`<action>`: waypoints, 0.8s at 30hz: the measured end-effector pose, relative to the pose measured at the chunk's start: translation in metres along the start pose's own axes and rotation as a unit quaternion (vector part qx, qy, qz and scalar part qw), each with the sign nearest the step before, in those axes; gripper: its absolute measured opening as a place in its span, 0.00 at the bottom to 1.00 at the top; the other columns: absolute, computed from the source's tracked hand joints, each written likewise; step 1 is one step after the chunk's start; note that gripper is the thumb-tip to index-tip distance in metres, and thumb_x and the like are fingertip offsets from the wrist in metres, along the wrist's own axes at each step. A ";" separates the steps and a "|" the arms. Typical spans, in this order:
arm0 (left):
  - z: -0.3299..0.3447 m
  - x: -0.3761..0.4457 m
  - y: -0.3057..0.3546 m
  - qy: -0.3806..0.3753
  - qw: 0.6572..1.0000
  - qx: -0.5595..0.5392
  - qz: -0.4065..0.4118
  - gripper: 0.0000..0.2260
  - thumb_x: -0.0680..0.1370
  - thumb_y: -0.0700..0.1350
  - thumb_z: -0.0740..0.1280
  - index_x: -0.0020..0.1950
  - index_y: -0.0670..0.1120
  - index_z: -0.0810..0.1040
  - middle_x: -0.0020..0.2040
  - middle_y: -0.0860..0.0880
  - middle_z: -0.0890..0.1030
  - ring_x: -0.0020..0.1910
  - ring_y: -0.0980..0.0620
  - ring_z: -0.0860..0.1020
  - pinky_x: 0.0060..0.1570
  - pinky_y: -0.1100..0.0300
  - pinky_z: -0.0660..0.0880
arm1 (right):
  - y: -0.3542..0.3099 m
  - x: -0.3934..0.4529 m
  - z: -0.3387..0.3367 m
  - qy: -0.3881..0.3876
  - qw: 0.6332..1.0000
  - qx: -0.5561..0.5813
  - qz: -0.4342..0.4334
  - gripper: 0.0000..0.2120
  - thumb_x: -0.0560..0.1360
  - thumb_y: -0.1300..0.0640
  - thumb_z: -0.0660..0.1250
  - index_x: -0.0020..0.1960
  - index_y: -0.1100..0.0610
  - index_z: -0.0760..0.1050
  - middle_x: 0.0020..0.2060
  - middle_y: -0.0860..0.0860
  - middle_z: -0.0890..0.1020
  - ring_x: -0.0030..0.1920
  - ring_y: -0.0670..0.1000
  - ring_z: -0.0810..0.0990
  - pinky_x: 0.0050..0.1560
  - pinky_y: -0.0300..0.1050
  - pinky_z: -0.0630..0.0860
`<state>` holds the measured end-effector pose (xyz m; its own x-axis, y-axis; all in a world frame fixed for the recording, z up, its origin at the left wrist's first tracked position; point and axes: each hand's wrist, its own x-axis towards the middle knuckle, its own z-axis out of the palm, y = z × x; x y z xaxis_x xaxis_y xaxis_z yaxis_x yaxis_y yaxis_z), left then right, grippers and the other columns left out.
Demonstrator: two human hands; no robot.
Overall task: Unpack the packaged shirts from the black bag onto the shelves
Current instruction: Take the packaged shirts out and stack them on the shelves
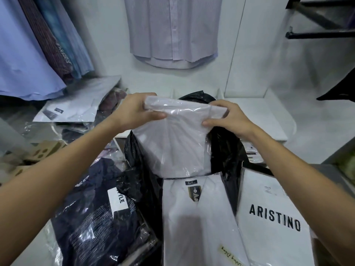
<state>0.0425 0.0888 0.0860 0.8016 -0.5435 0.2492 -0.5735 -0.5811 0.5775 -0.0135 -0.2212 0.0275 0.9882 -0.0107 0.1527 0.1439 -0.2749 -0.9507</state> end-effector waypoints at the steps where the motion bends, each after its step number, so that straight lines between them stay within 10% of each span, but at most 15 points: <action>1: 0.000 0.000 0.001 0.007 0.999 -0.035 -0.005 0.15 0.71 0.58 0.77 0.46 0.48 0.82 0.42 0.46 0.84 0.41 0.54 0.81 0.45 0.56 0.74 | 0.003 0.000 0.004 0.009 0.998 0.057 0.008 0.26 0.60 0.58 0.85 0.56 0.53 0.82 0.48 0.47 0.86 0.47 0.43 0.84 0.51 0.38 0.79; 4: -0.002 0.003 0.011 0.039 0.985 -0.165 -0.027 0.15 0.71 0.49 0.80 0.53 0.43 0.84 0.48 0.48 0.87 0.44 0.53 0.83 0.48 0.55 0.78 | 0.009 -0.001 0.023 0.019 0.989 0.141 0.044 0.30 0.60 0.55 0.86 0.59 0.57 0.82 0.54 0.53 0.87 0.56 0.54 0.86 0.60 0.53 0.81; 10: -0.012 0.021 0.027 0.178 0.941 -0.285 -0.050 0.26 0.65 0.54 0.83 0.58 0.44 0.83 0.54 0.46 0.87 0.54 0.44 0.85 0.60 0.42 0.80 | -0.026 0.002 0.028 0.123 0.969 0.216 -0.017 0.15 0.71 0.59 0.79 0.55 0.63 0.82 0.50 0.55 0.88 0.50 0.54 0.87 0.52 0.50 0.83; 14: -0.007 0.016 0.008 0.057 0.864 -0.500 0.008 0.30 0.72 0.57 0.76 0.69 0.45 0.73 0.66 0.43 0.78 0.66 0.42 0.76 0.67 0.46 0.72 | -0.039 0.003 0.009 0.150 0.966 0.205 -0.059 0.16 0.76 0.61 0.75 0.62 0.63 0.79 0.56 0.56 0.86 0.57 0.55 0.85 0.62 0.53 0.81; 20: 0.059 0.000 0.028 0.207 0.846 -0.474 -0.126 0.10 0.72 0.39 0.78 0.52 0.42 0.85 0.49 0.46 0.88 0.46 0.49 0.86 0.49 0.52 0.81 | -0.031 -0.006 0.016 0.167 0.963 0.208 -0.031 0.21 0.75 0.59 0.76 0.64 0.55 0.73 0.58 0.52 0.85 0.58 0.53 0.85 0.62 0.54 0.81; 24: 0.075 0.002 0.032 0.251 0.803 -0.498 -0.210 0.08 0.74 0.47 0.77 0.50 0.46 0.84 0.43 0.53 0.88 0.42 0.57 0.86 0.39 0.63 0.80 | -0.007 -0.023 0.017 0.096 0.979 0.180 0.015 0.31 0.70 0.57 0.81 0.66 0.46 0.69 0.62 0.50 0.84 0.61 0.52 0.84 0.61 0.55 0.81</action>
<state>0.0127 0.0237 0.0467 0.9995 0.0313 0.0085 -0.0163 0.2588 0.9658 -0.0367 -0.2028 0.0262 0.9694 -0.2028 0.1385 0.1583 0.0844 -0.9838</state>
